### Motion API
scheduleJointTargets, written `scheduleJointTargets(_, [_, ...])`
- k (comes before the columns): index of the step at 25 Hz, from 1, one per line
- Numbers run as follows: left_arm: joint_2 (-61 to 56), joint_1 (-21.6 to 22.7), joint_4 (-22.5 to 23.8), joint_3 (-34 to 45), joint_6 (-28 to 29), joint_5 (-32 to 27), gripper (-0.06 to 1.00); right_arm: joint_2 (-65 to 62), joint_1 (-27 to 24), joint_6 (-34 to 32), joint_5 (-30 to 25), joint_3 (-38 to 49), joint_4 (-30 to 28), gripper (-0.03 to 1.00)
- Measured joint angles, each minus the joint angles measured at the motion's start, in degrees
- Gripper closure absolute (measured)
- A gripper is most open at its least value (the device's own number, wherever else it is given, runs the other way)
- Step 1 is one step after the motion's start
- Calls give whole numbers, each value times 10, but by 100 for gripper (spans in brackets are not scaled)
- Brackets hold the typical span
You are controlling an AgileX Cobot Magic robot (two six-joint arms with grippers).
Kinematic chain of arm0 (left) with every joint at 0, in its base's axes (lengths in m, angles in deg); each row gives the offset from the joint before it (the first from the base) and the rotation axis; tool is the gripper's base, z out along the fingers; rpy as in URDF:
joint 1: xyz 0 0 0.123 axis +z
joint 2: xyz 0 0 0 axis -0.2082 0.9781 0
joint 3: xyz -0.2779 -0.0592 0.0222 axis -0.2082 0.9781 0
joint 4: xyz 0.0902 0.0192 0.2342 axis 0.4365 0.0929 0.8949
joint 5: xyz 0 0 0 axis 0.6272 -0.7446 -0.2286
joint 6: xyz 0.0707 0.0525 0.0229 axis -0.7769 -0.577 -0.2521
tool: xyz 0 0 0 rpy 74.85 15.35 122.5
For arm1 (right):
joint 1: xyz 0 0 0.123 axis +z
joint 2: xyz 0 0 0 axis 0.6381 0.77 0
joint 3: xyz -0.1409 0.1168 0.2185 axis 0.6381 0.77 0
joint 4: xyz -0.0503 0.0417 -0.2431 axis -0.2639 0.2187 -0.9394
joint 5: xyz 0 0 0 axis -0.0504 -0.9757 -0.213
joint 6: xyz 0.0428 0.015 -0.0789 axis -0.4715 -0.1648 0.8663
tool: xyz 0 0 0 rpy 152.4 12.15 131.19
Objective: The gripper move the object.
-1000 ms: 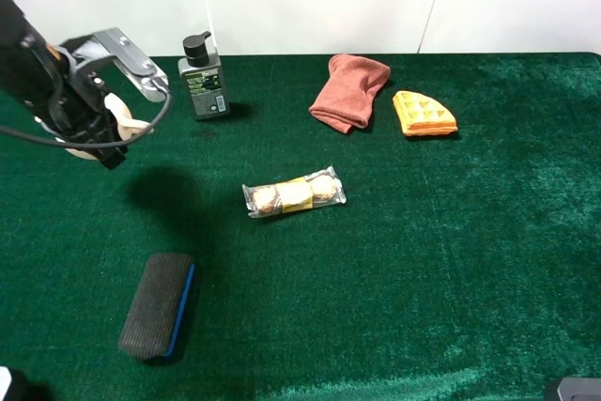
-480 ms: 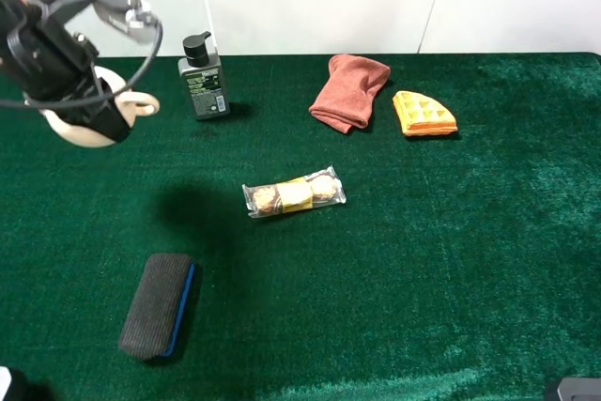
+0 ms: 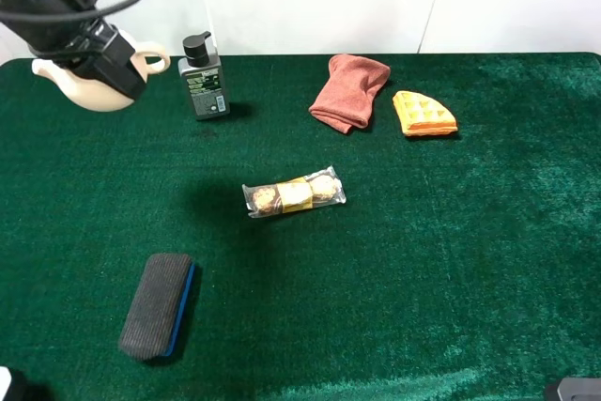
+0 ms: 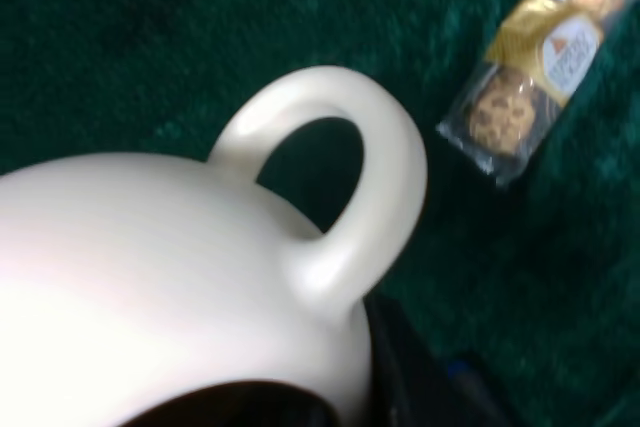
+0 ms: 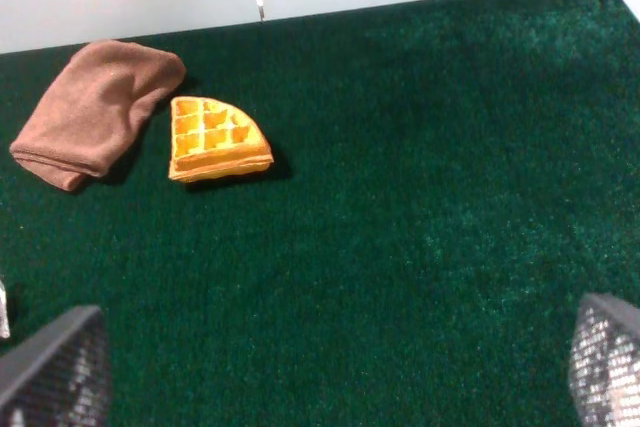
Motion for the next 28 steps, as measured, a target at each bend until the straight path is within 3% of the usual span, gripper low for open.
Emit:
scheduleJointTargets(14, [114, -177, 32, -117, 79, -9, 89, 0, 0, 0, 0, 0, 0, 27])
scheduleJointTargets(28, [250, -338, 33, -246, 101, -30, 89, 0, 0, 0, 0, 0, 0, 27])
